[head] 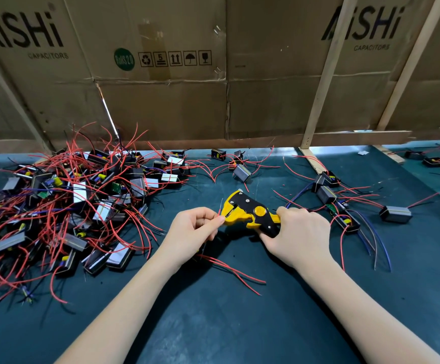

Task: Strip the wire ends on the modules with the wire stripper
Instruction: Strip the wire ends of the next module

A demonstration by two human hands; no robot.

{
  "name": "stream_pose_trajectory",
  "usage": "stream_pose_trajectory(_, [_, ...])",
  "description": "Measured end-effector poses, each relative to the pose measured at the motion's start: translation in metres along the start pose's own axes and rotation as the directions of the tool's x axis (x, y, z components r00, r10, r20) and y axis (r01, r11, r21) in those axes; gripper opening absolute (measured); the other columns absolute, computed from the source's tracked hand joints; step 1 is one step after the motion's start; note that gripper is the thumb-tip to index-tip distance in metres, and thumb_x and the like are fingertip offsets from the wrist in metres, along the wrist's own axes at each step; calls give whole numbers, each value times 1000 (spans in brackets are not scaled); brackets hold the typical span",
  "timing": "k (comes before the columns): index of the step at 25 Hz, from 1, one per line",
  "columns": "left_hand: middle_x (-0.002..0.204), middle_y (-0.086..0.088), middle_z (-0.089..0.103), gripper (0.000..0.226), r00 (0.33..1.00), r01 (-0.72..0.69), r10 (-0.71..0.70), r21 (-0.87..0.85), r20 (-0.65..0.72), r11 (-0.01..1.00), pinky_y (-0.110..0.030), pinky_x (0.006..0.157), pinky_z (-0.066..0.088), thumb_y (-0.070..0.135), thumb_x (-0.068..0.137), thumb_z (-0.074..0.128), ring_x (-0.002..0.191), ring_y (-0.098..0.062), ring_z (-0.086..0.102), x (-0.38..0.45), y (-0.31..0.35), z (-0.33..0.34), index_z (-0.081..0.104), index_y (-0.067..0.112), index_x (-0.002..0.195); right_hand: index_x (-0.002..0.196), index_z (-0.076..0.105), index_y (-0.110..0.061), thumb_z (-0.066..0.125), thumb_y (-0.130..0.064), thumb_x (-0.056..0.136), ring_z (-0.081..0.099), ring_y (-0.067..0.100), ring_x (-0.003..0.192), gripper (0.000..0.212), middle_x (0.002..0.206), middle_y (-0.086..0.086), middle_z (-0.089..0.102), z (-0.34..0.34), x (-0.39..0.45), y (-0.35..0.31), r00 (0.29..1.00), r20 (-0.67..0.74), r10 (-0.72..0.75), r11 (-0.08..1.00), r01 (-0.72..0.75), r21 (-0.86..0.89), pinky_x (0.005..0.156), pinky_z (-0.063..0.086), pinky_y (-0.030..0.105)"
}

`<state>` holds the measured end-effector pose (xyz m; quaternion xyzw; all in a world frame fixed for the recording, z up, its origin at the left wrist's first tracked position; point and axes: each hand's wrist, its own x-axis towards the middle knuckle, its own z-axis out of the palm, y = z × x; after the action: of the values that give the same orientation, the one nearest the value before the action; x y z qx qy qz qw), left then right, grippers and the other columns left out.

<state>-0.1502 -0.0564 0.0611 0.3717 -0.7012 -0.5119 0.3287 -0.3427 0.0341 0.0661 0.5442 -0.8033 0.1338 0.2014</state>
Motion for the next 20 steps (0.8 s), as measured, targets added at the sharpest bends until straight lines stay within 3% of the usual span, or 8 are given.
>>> stream_pose_trajectory(2, [51,6,50,33,998,24,-23,15,-61,1000,-16,53,33,41,91,64,51,-10,42,0,4,3,68,12,77,64,53,-13,84,-53,51,59,28,54,52,59,3,58,0,-2,-1,991,-132,-21,998,29,60,55,32,30])
stream_pose_trajectory(4, [50,9,43,37,999,21,-21,-5,-46,1000,-14,50,31,45,92,61,49,-8,40,-1,8,6,66,17,69,73,58,-10,82,-54,53,58,30,61,54,66,5,58,1,-2,-3,983,-182,-15,996,30,79,61,38,36])
stream_pose_trajectory(6, [51,9,35,40,1000,6,-6,-113,-4,994,-15,48,28,41,95,57,50,-9,32,-3,11,9,62,22,61,83,59,-12,76,-61,59,58,30,73,57,76,2,59,3,-1,-6,990,-144,1,992,17,122,68,38,38])
stream_pose_trajectory(9, [53,10,31,49,998,36,-48,-238,-43,970,-12,47,27,33,98,55,50,-9,27,0,13,1,58,25,50,109,56,-23,67,-67,64,51,21,99,63,100,-7,57,2,1,-7,998,30,-63,963,53,266,83,33,37])
stream_pose_trajectory(12, [55,8,28,47,992,67,-93,-269,-85,961,-12,47,28,35,97,56,52,-11,26,3,10,-12,49,26,52,133,47,-19,68,-49,66,46,24,108,77,116,-1,52,0,-1,-3,988,45,-149,959,134,248,87,32,34])
stream_pose_trajectory(16, [56,4,32,43,997,68,-74,-287,-11,956,-15,50,30,34,96,57,52,-12,30,3,11,-10,44,25,57,133,49,2,76,-37,62,51,36,96,85,110,16,55,-4,-2,-8,997,-12,-70,993,71,91,79,44,42])
stream_pose_trajectory(18, [58,1,36,43,998,66,-55,-332,43,941,-20,54,32,24,99,51,54,-14,32,3,15,-10,40,24,57,126,53,6,79,-40,58,51,36,86,86,100,18,55,-5,-2,-7,997,-57,-60,996,64,60,71,44,44])
stream_pose_trajectory(20, [59,-1,40,39,997,33,-8,-353,74,935,-22,57,32,9,98,43,56,-14,33,1,18,-13,49,21,62,119,56,7,79,-38,57,50,35,82,80,94,17,54,-3,-3,-6,994,-89,-56,994,64,92,71,44,44])
